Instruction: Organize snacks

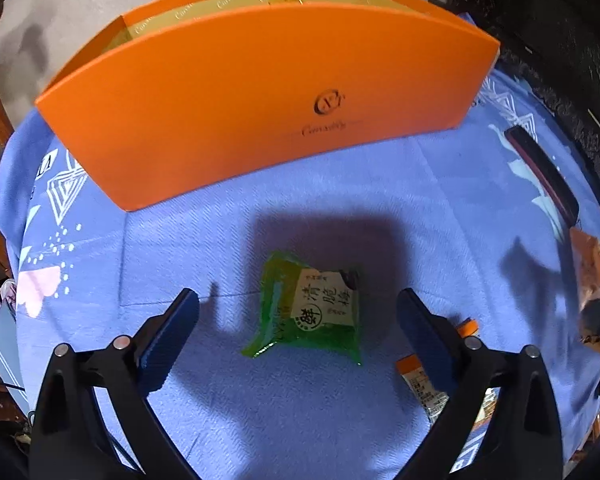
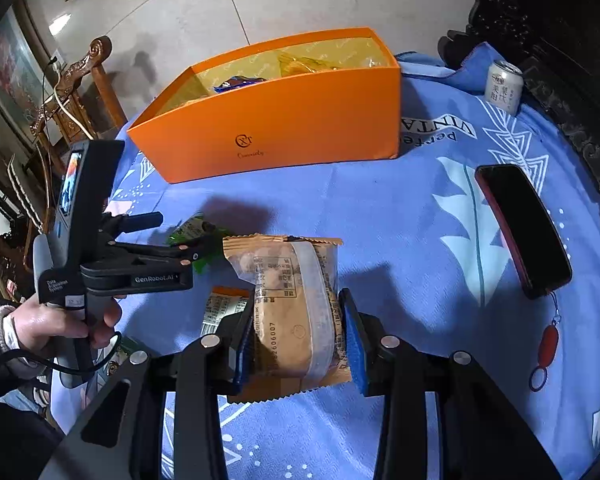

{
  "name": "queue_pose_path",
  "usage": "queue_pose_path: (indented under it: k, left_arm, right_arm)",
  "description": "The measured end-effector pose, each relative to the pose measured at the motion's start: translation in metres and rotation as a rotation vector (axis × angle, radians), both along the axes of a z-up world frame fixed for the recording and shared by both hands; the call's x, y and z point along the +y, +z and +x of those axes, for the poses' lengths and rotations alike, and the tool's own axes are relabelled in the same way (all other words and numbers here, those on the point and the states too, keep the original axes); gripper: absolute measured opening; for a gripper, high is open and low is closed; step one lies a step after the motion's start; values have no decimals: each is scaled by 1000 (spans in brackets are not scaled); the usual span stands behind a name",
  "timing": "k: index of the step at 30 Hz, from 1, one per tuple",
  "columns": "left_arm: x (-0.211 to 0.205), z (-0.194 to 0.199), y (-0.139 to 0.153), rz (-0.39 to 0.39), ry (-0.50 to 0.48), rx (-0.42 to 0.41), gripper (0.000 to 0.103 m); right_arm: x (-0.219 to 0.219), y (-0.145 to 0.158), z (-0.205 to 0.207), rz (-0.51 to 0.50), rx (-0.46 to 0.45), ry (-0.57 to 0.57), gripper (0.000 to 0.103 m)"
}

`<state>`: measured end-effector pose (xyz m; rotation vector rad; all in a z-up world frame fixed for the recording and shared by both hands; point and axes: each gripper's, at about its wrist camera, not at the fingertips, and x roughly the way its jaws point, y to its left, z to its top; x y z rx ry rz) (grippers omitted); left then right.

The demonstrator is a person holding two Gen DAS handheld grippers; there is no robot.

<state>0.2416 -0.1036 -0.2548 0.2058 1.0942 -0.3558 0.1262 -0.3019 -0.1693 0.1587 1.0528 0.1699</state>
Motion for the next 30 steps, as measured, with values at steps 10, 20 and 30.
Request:
queue_pose_path:
  k: [10,20,30]
  left_arm:
    - [-5,2,-12,12,-7,15,61]
    - [5,-8,14,-59,7,-32,47]
    - [20,-19,87,-71,50,-150,47]
  right_arm:
    - [0,0,0,-5,0,-7,38]
    - [-5,9,-3,7,-30,-37,38]
    - [4,41,6,7,-111,1,38]
